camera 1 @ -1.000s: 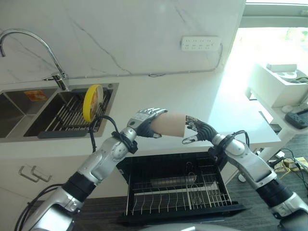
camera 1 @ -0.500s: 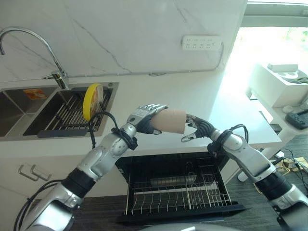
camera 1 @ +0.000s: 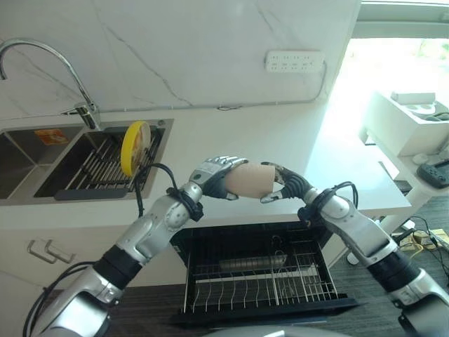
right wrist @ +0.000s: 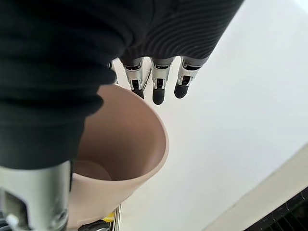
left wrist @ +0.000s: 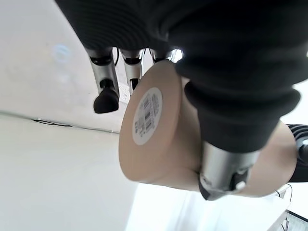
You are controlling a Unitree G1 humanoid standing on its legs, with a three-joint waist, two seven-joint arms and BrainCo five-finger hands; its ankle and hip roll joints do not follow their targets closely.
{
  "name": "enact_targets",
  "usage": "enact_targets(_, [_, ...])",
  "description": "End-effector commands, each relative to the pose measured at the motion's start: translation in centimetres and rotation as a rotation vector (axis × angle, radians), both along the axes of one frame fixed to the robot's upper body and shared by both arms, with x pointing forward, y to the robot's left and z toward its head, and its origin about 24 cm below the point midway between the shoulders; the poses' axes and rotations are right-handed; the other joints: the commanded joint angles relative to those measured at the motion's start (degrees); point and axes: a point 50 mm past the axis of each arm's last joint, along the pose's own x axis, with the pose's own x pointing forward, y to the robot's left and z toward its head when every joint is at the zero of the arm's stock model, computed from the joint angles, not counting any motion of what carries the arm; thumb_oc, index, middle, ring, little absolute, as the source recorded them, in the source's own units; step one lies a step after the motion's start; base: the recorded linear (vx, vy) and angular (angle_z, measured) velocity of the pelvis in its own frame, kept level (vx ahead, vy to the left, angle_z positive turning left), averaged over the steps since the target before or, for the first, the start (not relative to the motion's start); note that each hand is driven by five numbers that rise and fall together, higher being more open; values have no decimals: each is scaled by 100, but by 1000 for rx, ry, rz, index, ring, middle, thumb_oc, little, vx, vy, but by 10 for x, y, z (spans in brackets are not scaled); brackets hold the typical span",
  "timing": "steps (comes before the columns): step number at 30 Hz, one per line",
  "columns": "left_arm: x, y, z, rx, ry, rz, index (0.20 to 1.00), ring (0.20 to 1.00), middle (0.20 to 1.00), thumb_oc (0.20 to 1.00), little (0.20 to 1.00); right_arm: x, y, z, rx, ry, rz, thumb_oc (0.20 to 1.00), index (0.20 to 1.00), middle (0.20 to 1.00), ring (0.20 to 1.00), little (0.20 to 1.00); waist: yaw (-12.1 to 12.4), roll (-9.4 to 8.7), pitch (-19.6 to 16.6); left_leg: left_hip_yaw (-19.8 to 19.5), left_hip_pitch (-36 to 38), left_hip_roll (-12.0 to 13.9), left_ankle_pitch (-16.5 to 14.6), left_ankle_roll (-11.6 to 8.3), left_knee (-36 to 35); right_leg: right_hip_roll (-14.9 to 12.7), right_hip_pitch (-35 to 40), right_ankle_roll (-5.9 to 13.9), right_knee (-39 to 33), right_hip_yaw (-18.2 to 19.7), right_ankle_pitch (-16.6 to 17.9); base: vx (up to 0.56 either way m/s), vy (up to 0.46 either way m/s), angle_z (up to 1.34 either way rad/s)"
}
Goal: Place the dishes in the dishwasher.
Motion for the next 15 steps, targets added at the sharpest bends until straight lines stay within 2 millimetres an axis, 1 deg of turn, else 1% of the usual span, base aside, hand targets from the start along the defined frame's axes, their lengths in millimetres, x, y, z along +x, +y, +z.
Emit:
enact_targets(1, [13,-20,35,-13,-135,-68,200,200,200,200,200,5,29,37,99,-156,112,1000,1000,1000,1000,1000,184,-14,-69,-193,286,380,-543,-223,202,-444,-359,418,319,-346,44,0,0,0])
enact_targets(6, [13,-21,35,-13,-134,-66,200,200,200,200,200,3,32,36,115,-140,122,1000,1000,1000,1000,1000,185,-8,-68,-189,277,380,-547,-222,218,-442,-358,411,321,-343,28,0,0,0])
enact_targets(10, [12,-23,35,-12,-132,-69,200,200,200,200,200,1,36,31,127,-116,136,1000,1000,1000,1000,1000,197,-13,-68,-195,281,381,-546,-218,214,-440,-348,406,319,-358,25,0,0,0])
enact_targets(15, [12,-25,33,-19,-127,-73,200,200,200,200,200,1,40,31,136,-116,144,1000,1000,1000,1000,1000,202,-8,-68,-206,286,376,-544,-219,215,-443,-343,401,320,-359,21,0,0,0])
